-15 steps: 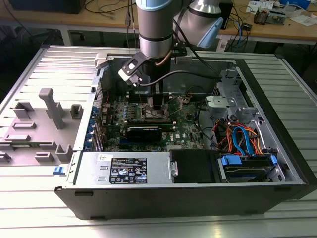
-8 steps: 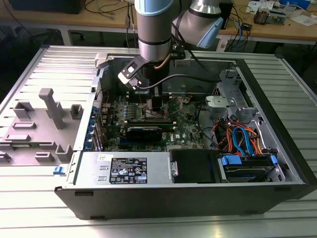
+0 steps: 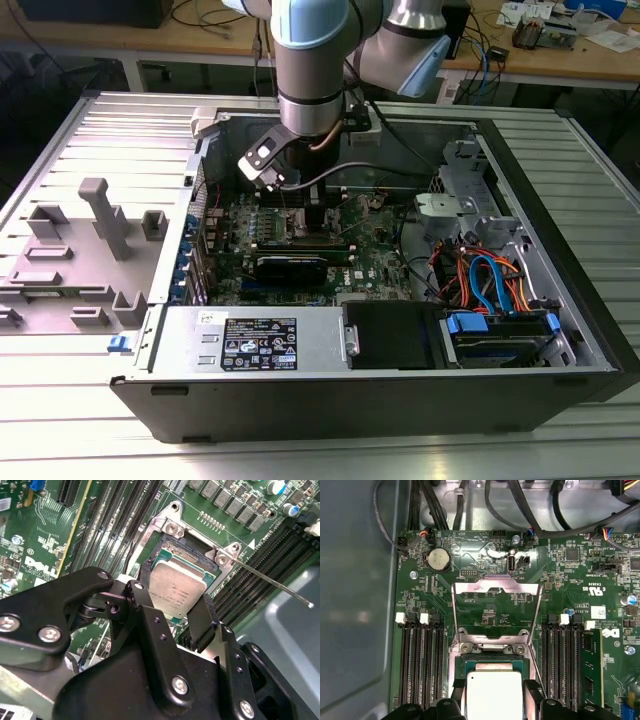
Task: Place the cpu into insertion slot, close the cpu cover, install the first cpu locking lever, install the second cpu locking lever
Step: 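Place the cpu into insertion slot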
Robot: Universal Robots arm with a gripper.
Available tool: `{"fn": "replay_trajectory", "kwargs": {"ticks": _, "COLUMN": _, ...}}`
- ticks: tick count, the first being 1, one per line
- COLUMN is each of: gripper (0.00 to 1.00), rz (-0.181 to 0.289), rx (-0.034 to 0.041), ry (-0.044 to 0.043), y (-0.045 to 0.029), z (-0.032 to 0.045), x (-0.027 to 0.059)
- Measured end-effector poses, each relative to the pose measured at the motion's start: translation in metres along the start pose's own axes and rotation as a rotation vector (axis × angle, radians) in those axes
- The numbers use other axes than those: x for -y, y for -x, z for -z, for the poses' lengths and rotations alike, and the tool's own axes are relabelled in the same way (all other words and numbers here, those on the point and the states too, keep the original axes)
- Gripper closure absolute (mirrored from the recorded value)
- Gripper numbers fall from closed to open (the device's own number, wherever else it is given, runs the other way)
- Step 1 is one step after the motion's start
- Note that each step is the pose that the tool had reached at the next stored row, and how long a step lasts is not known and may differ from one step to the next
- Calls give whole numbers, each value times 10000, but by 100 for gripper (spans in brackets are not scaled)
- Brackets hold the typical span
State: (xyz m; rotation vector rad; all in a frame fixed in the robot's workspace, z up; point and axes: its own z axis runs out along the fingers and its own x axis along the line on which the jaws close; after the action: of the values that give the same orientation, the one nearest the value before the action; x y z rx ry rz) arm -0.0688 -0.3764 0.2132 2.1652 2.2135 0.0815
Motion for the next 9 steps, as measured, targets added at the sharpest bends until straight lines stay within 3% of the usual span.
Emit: {"fn": "replay_trajectory", "kwargs": {"ticks": 9, "gripper": 46, "rz": -128, "rx": 9, "ry": 0, "y": 0, "z": -79, "x": 12}}
